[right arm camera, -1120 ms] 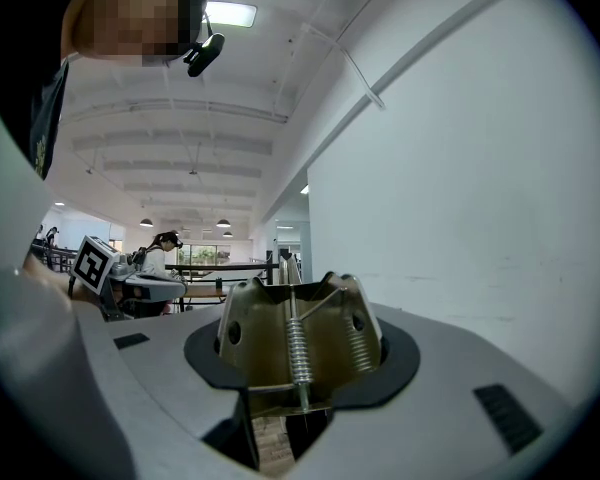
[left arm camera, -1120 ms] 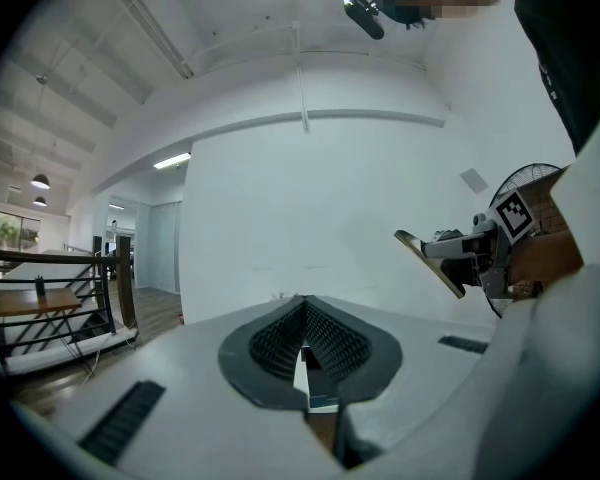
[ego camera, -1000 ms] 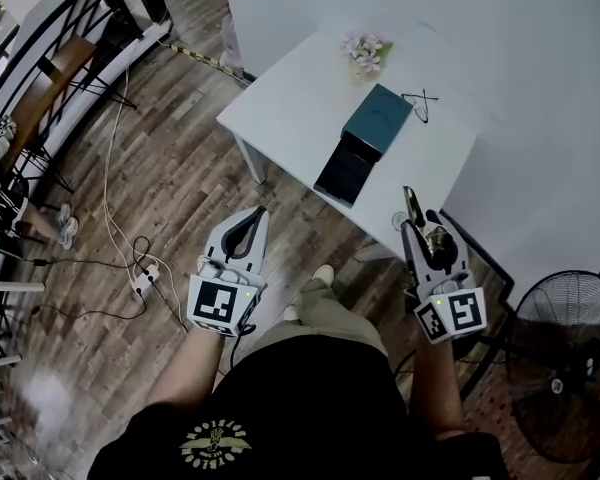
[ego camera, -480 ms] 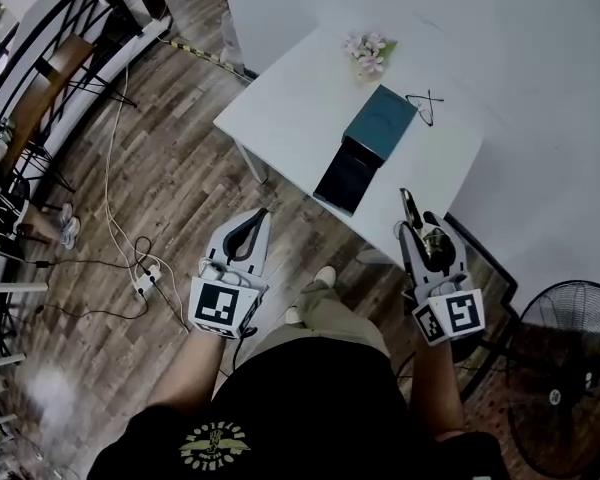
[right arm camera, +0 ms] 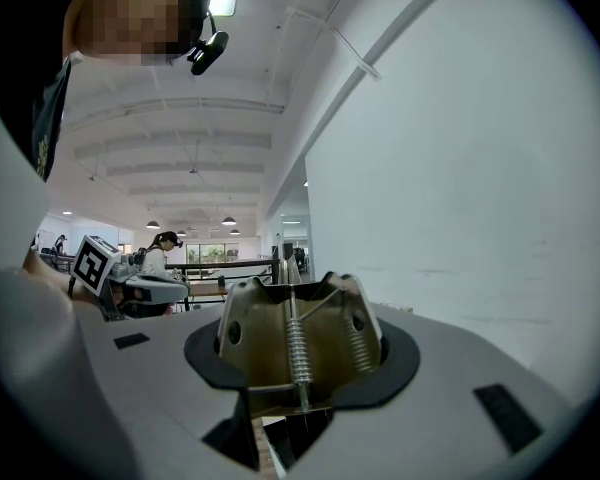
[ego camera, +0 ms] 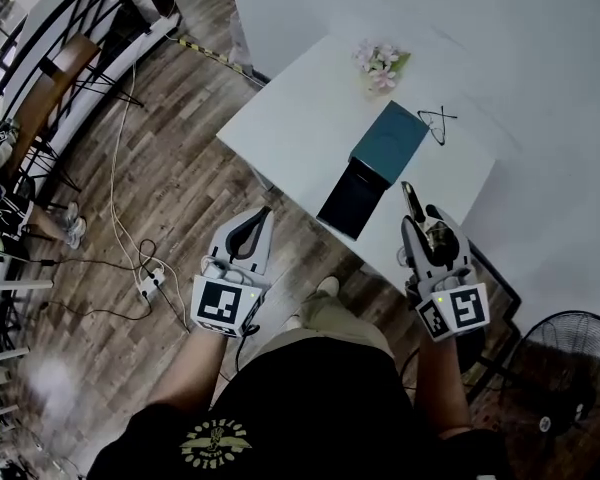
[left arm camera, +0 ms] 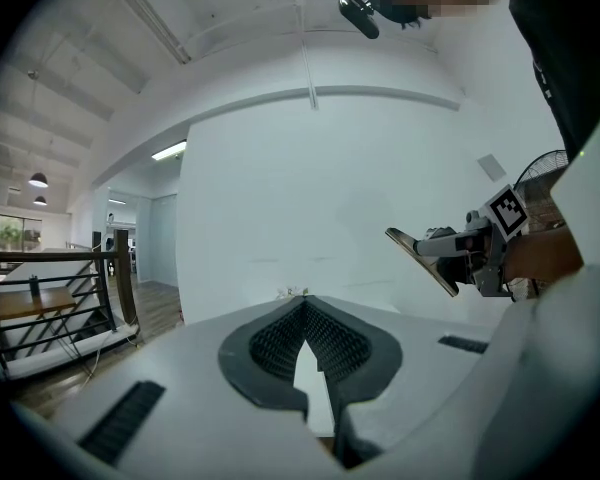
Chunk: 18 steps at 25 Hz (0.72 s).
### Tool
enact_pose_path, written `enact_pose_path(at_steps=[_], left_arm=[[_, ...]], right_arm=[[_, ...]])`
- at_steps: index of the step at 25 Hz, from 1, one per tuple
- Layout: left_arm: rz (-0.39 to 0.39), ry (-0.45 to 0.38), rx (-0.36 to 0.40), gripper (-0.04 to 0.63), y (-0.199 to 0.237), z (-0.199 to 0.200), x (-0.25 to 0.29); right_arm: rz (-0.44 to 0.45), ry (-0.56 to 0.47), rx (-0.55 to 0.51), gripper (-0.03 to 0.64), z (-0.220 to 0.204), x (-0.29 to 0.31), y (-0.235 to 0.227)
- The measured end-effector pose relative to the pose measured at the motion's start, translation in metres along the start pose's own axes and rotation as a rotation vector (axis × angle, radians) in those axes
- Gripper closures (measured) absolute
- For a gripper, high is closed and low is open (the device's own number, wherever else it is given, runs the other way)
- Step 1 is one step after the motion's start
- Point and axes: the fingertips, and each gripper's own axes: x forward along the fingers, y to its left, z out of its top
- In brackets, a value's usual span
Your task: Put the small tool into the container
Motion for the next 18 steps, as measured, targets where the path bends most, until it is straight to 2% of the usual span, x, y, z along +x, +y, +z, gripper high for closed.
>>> enact_pose_path(at_steps=[11,18], left_arm=[[0.010,0.007,0.022,0.589,0.010,0.023,0.077],[0.042,0.000,0.017,0.589,0.019,0.032,0.093]], right_arm=[[0.010,-0.014,0.034,0.440,0.009,0.048,-0.064],[0.046,-0.022,0.039,0.440,0.020,0.077,-0.081]])
